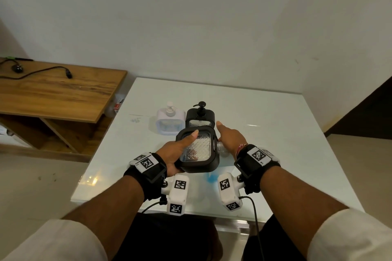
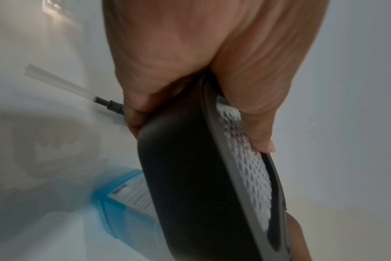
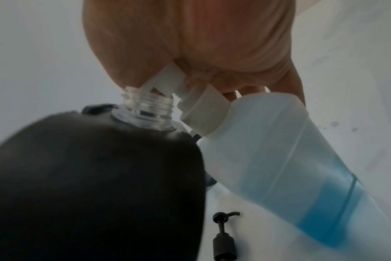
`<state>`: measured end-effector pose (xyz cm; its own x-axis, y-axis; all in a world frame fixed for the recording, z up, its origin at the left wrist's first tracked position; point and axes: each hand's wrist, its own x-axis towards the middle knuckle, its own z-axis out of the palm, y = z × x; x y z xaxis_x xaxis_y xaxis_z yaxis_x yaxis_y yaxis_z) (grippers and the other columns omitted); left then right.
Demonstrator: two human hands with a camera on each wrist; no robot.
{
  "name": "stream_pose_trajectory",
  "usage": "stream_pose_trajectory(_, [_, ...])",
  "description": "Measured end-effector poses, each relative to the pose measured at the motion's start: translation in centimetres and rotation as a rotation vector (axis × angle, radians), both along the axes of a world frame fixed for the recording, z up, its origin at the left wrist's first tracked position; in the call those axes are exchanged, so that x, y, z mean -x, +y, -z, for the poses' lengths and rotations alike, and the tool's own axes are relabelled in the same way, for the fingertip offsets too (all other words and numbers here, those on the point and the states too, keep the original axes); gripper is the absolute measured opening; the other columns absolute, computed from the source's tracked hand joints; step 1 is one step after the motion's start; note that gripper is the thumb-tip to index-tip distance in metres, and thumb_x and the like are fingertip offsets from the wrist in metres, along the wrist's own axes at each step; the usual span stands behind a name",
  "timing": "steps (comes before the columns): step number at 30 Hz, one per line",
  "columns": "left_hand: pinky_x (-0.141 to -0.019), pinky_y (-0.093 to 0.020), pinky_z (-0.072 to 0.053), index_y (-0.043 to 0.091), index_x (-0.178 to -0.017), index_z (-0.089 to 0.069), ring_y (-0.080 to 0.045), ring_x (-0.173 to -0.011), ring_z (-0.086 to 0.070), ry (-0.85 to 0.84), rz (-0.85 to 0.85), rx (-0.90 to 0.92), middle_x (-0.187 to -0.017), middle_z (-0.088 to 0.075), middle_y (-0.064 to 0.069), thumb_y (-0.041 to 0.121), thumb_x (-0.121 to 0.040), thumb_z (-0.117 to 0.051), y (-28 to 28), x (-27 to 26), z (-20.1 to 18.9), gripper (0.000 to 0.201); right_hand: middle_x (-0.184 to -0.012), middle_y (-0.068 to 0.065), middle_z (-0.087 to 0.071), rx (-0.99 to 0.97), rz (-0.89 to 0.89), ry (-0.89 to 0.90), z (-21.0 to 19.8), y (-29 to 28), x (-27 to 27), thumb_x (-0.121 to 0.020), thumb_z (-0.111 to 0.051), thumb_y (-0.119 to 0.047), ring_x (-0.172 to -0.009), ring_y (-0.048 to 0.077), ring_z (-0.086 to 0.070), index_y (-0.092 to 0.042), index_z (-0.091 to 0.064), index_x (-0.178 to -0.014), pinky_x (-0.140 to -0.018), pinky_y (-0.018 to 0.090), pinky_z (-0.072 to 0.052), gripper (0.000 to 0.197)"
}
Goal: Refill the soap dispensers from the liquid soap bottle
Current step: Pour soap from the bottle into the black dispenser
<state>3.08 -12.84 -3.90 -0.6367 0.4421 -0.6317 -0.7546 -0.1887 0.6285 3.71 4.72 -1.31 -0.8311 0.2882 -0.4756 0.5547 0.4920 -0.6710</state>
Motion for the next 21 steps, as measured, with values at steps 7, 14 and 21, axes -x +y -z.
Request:
stream_pose_trajectory(7, [-0.066,-0.037,-0.061,0.008,-0.116,-0.070,-0.026,-0.082,-0.078,-0.002,-0.018,0.033,-0.104,-0.078,-0.014,0.039,-0.082,-0.074,0.1,-0.4,0.1,0.046,-0.126,0.019,-0.057,0.139,0.075,0.026,0.0,0.3,-0.1,-0.102,-0.022,-0.054,-0.108,0.029,-0.051,-0.005,-0.059,-0.108,-0.105,0.039,-0.035,0.062])
stream_pose_trajectory(14, [-0.070,-0.040,-0.062,0.007,-0.122,-0.069,-0.028,-0.088,-0.077,-0.026,-0.047,0.040,-0.108,-0.078,-0.015,0.040,-0.078,-0.077,0.3,-0.3,-0.1,0.055,-0.128,0.017,-0.060,0.013,0.111,0.004,1.0,0.1,0.5,-0.099,-0.029,-0.058,-0.115,0.031,-0.054,-0.002,-0.064,-0.119,-0.096,0.034,-0.036,0.069])
stream_pose_trajectory(21, [-0.089,-0.048,-0.058,0.006,-0.130,-0.067,-0.034,-0.111,-0.071,-0.019,-0.069,0.031,-0.120,-0.074,-0.017,0.039,-0.069,-0.082,0.2,-0.4,-0.3,0.071,-0.130,0.019,-0.057,0.192,0.130,0.022,0.1,0.1,0.4,-0.103,-0.022,-0.052,-0.122,0.033,-0.051,-0.002,-0.050,-0.134,-0.110,0.041,-0.034,0.065])
